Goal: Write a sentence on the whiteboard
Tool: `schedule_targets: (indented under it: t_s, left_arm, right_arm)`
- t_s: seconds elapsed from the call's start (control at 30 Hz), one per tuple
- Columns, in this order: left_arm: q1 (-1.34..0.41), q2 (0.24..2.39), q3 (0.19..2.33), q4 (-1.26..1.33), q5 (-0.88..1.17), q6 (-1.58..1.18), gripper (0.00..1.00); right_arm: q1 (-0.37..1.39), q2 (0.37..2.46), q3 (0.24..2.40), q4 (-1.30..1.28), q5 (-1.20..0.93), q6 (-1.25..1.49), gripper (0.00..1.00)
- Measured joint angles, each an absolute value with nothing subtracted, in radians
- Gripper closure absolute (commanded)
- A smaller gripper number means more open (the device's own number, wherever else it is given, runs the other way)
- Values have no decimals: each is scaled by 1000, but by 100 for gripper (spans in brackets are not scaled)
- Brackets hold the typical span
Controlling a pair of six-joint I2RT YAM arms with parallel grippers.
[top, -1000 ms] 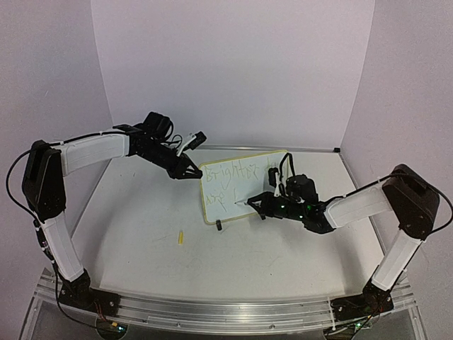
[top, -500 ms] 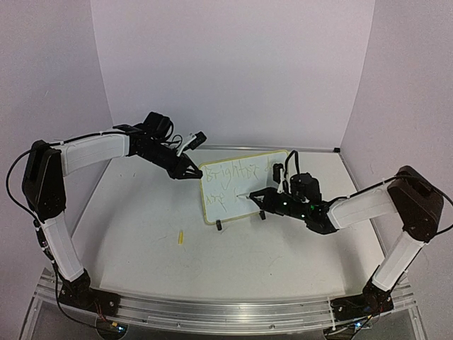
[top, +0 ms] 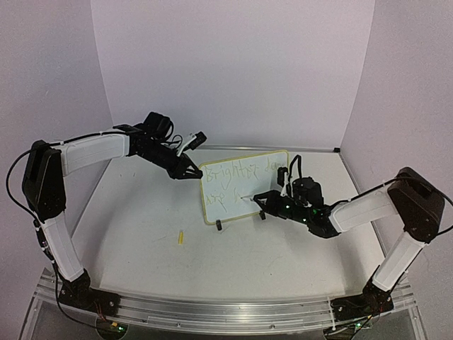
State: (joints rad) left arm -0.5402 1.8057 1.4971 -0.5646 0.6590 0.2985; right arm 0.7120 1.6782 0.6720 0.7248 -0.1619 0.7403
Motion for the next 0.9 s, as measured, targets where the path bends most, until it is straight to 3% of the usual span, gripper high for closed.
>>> schedule_targets:
  t_s: [0.9]
  left_arm:
    - [-542, 1806, 1497, -564, 659, 299, 100]
  right_arm:
    - [710, 1653, 652, 739, -163, 749, 100]
